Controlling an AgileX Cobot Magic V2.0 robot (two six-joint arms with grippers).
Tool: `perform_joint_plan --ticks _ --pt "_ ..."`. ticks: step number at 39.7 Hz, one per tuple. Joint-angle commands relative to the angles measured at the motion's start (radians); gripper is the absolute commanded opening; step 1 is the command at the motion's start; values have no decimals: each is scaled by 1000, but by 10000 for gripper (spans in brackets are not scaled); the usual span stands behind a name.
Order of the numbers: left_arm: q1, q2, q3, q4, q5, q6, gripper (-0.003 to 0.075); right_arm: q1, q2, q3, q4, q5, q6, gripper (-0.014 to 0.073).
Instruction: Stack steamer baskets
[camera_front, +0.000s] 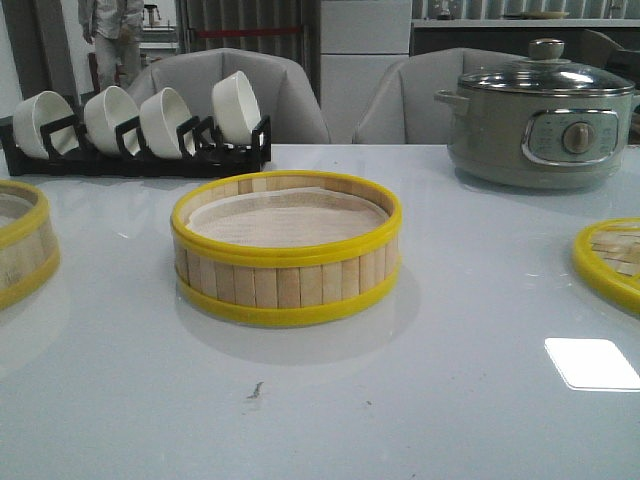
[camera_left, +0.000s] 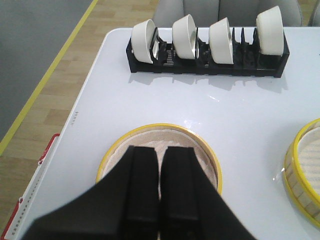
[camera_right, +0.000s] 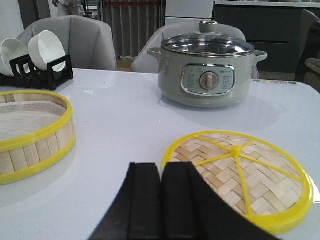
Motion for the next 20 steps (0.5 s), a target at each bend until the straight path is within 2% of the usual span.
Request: perform_joint_plan --ticks 1,10,20 --pt "0 7 -38 0 -64 5 102 0 -21 -15 -6 -87 -4 52" --pt "0 33 -38 60 -98 5 102 0 -21 -15 -6 -87 -4 52" --pt "0 33 -38 36 -122 5 102 0 -21 -15 -6 -87 -4 52"
